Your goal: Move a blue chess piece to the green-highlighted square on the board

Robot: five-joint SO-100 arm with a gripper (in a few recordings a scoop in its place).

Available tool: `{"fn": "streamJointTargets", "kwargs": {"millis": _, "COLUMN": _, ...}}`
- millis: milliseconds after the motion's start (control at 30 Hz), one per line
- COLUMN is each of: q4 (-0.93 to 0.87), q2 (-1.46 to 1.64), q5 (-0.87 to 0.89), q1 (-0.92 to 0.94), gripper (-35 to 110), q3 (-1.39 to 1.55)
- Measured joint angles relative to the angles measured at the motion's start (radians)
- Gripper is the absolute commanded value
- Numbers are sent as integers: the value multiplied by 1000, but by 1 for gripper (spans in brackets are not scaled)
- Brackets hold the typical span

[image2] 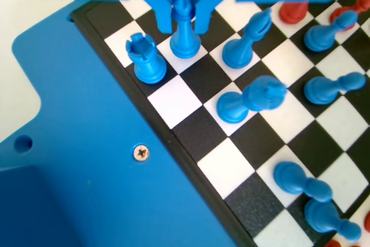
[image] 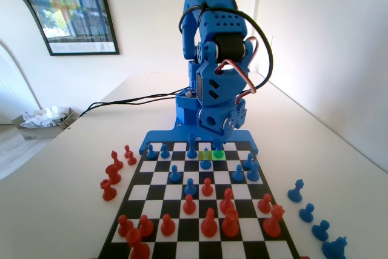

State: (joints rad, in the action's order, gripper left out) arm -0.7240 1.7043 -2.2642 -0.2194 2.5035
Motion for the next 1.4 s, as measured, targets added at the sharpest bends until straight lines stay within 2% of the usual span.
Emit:
{"fn": "streamJointTargets", "kwargs": {"millis": 300, "q4": 78, "q2": 0, "q5": -32, "q1": 8, "gripper": 13, "q3": 29}}
{"fn": "streamJointTargets", "kwargs": {"millis": 500, "q4": 61, "q2": 0, "q5": -20, "q1": 6, "gripper": 14, "q3": 28}}
{"fn": "streamJointTargets", "kwargs": {"millis": 900, "q4": -267, "q2": 14, "q5": 11, "q1": 3, "gripper": 13, "q3": -161}}
{"fn": "streamJointTargets", "kwargs": {"millis": 1067, "q4": -382, "q2": 44, "q5": 26, "q1": 6, "gripper": 3, "q3": -241}}
{"fn": "streamJointTargets", "kwargs": {"millis": 1233, "q4": -465, "q2": 114, "q5": 115, "q1": 8, "gripper": 1, "q3": -301}}
{"fn": "streamJointTargets", "kwargs": {"millis": 1400, "q4": -534, "q2": 244, "q5": 313, "q1": 29, "gripper": 1, "q3": -376}}
